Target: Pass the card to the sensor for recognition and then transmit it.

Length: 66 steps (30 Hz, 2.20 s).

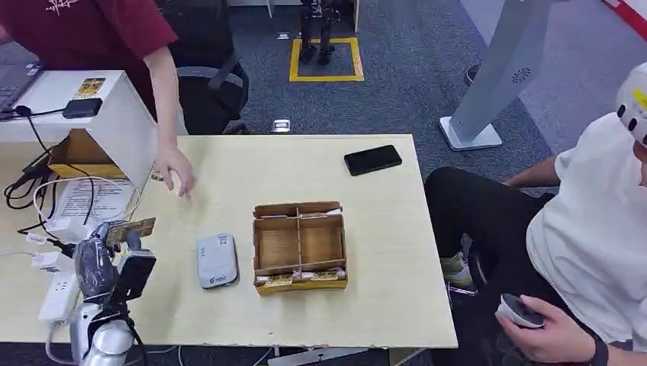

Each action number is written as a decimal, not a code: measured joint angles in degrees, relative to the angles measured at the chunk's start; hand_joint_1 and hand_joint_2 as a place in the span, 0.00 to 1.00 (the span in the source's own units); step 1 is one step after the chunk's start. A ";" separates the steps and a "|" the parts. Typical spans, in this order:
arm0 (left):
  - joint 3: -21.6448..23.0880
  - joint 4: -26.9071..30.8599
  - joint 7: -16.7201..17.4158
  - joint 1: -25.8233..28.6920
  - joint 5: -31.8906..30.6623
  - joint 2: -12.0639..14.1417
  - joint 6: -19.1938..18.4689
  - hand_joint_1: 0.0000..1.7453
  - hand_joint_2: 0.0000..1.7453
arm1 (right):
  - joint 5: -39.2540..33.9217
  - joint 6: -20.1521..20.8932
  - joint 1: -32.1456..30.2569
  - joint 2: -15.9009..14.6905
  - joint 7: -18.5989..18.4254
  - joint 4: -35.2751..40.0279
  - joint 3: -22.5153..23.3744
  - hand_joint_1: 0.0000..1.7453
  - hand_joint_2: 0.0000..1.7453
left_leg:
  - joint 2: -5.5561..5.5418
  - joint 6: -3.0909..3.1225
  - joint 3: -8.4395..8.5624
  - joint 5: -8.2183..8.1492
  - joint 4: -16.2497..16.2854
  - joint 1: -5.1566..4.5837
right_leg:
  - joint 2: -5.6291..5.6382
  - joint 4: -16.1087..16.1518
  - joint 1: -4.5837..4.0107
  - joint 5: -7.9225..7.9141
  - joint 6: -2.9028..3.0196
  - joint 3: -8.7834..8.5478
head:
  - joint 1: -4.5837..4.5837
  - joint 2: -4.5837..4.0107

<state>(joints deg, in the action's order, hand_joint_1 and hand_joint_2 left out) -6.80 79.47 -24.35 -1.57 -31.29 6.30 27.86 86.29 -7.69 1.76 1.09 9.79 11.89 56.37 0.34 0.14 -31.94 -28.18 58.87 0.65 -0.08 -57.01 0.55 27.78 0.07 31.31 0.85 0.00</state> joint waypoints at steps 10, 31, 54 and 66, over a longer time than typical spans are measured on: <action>0.57 3.33 1.30 0.19 5.14 -1.53 -6.36 1.00 1.00 | -0.42 -0.13 -0.05 0.02 -0.02 0.00 0.24 0.00 1.00 | 0.00 0.00 0.00 0.00 0.00 0.00 | 0.00 0.00 0.00 -0.01 -0.02 0.00 | -0.02 0.00; 4.65 8.24 13.01 6.45 8.23 2.07 -26.57 1.00 1.00 | -0.55 -0.55 -0.42 0.04 -0.35 0.00 2.43 0.00 1.00 | 0.00 0.00 -0.01 0.00 0.00 0.00 | 0.00 0.00 0.00 -0.01 -0.02 0.00 | -0.02 0.00; 9.18 3.13 15.52 1.28 0.82 -2.19 -21.89 1.00 1.00 | 0.65 -0.72 -0.16 0.33 -0.20 0.00 2.45 0.00 1.00 | 0.00 0.00 0.00 0.00 0.01 -0.01 | 0.00 0.01 0.01 -0.03 -0.03 0.00 | 0.00 0.00; 10.69 0.33 16.29 -0.90 -0.71 -3.00 -20.43 1.00 1.00 | 0.79 -0.52 -0.16 0.37 -0.68 0.00 2.45 0.00 1.00 | 0.00 0.00 -0.01 0.00 0.01 0.00 | 0.02 0.00 0.00 -0.02 -0.03 0.04 | -0.02 0.00</action>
<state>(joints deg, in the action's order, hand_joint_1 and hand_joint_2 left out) 3.89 79.80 -8.07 -2.47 -32.00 3.30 7.43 87.08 -8.22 1.60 1.46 9.11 11.89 58.82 0.34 0.14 -31.95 -28.17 58.88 0.65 -0.06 -57.01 0.55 27.76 0.05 31.35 0.83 0.00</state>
